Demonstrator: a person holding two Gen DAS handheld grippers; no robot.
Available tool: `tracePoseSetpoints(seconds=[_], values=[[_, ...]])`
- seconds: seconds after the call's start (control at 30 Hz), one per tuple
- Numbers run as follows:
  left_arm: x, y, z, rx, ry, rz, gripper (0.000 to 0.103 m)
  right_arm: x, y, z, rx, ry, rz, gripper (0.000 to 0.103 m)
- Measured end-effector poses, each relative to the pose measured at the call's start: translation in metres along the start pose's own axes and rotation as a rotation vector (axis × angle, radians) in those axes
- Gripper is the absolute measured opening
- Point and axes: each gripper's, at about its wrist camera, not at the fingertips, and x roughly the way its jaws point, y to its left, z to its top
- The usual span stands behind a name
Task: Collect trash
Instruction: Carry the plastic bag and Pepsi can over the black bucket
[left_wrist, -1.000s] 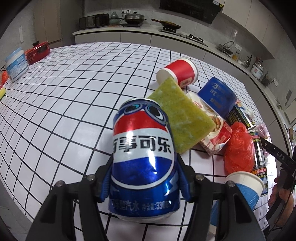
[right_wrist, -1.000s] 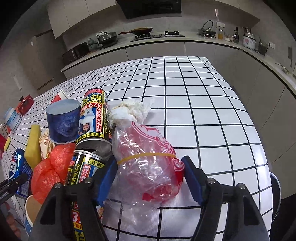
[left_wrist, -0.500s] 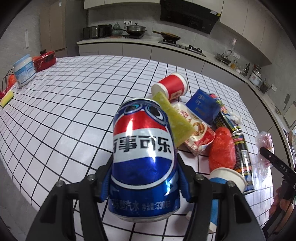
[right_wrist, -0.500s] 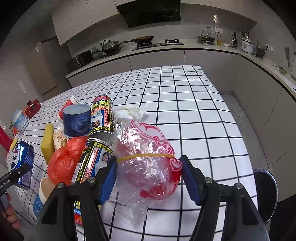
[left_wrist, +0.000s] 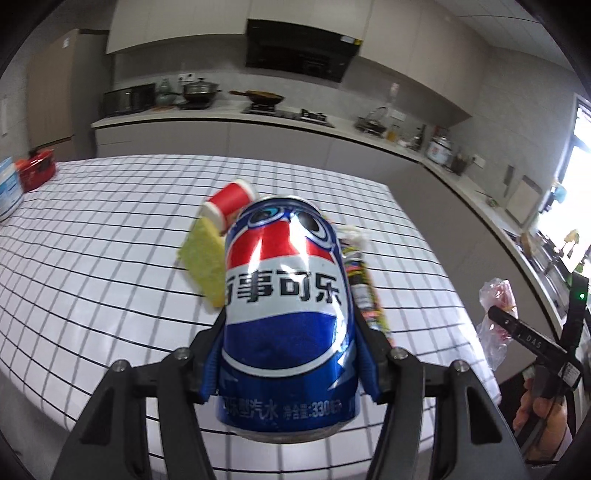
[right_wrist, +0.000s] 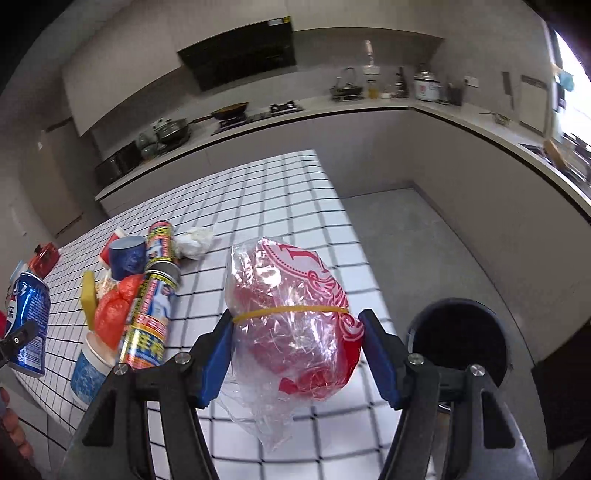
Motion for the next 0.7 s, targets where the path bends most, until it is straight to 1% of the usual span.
tracePoseSetpoints(seconds=[0.1,0.23,0.3,0.33,0.4,0.43,0.5,0.57,0.63,0.7], values=[[-0.002,-0.023,-0.004,0.033,0.01,-0.059,0.06,-0.017,-0.027,-0.006,0.047,-0.014,-0.047,0.068],[-0.005,-0.059,-0.009,0.083,0.017,-0.112,0.06,-0.034,-0.07,-0.01,0.102,-0.034,-0.111,0.068],[-0.003,-0.08,-0.013,0.092,0.024,-0.137,0.06,-0.035,-0.101,-0.012,0.129,-0.033,-0.153,0.068],[-0.001,-0.088,-0.015,0.094,0.029,-0.144,0.06,-0.032,-0.119,-0.015,0.147,-0.018,-0.173,0.068],[0.008,-0.114,-0.022,0.095,0.049,-0.166,0.06,-0.021,-0.15,-0.021,0.18,0.017,-0.189,0.068],[0.011,-0.124,-0.024,0.096,0.054,-0.168,0.06,-0.014,-0.166,-0.024,0.192,0.041,-0.193,0.068],[0.027,-0.155,-0.028,0.099,0.072,-0.167,0.06,0.007,-0.198,-0.034,0.2,0.095,-0.195,0.068],[0.036,-0.183,-0.034,0.096,0.084,-0.155,0.06,0.029,-0.224,-0.041,0.197,0.15,-0.176,0.068],[0.049,-0.216,-0.04,0.076,0.11,-0.159,0.06,0.052,-0.245,-0.046,0.189,0.203,-0.15,0.068],[0.064,-0.249,-0.045,0.084,0.131,-0.158,0.06,0.075,-0.264,-0.049,0.168,0.246,-0.126,0.068]])
